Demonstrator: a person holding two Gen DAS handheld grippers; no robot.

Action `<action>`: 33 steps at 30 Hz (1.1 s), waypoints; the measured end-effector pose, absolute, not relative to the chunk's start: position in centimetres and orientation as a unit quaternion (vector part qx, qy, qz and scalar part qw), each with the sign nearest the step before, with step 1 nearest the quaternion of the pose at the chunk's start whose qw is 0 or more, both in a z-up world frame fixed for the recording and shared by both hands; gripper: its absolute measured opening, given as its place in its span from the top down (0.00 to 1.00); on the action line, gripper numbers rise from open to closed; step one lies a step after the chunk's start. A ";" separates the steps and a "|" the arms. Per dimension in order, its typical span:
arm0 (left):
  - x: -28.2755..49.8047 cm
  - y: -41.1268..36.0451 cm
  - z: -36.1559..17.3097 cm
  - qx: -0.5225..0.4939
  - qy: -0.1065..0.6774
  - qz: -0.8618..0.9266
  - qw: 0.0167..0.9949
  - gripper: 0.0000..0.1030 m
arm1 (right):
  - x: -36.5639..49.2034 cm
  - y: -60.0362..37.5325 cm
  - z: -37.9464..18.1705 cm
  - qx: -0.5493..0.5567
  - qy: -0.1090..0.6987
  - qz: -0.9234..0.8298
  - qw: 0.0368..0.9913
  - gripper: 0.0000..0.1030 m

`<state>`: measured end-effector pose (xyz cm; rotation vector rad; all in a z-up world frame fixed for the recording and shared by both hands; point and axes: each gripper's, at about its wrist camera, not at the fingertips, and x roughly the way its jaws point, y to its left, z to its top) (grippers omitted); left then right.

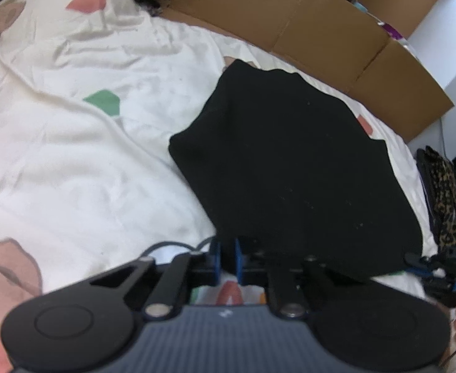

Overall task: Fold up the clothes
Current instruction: 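Close both grippers on the edge of the folded black shorts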

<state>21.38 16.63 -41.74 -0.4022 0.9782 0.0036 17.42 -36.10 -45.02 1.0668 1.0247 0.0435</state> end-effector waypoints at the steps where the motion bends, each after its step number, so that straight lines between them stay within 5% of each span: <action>1: 21.3 16.6 -41.5 -0.183 0.464 0.004 0.867 0.93 | 17.4 -36.1 -44.9 0.485 0.464 0.022 0.741 0.94; 12: 20.6 17.4 -40.5 -0.176 0.452 0.004 0.875 0.94 | 17.5 -36.8 -43.5 0.471 0.456 0.027 0.754 0.93; 17: 20.1 17.7 -41.3 -0.208 0.458 -0.028 0.864 0.61 | 17.2 -36.6 -44.7 0.489 0.470 0.030 0.734 0.70; 19: 20.2 17.3 -41.6 -0.200 0.467 -0.032 0.861 0.61 | 17.1 -36.4 -45.0 0.496 0.469 0.041 0.730 0.62; 29: 21.5 17.6 -43.1 -0.220 0.457 -0.051 0.860 0.61 | 17.4 -36.5 -46.6 0.548 0.429 0.036 0.717 0.64; 30: 21.6 17.8 -43.2 -0.227 0.456 -0.052 0.859 0.64 | 17.4 -36.5 -46.8 0.554 0.423 0.035 0.716 0.65; 32: 21.6 18.1 -43.4 -0.241 0.458 -0.051 0.854 0.89 | 17.6 -36.4 -46.9 0.557 0.418 0.033 0.717 0.70; 33: 21.7 18.3 -43.6 -0.250 0.461 -0.052 0.850 0.89 | 17.7 -36.4 -47.0 0.559 0.417 0.032 0.716 0.80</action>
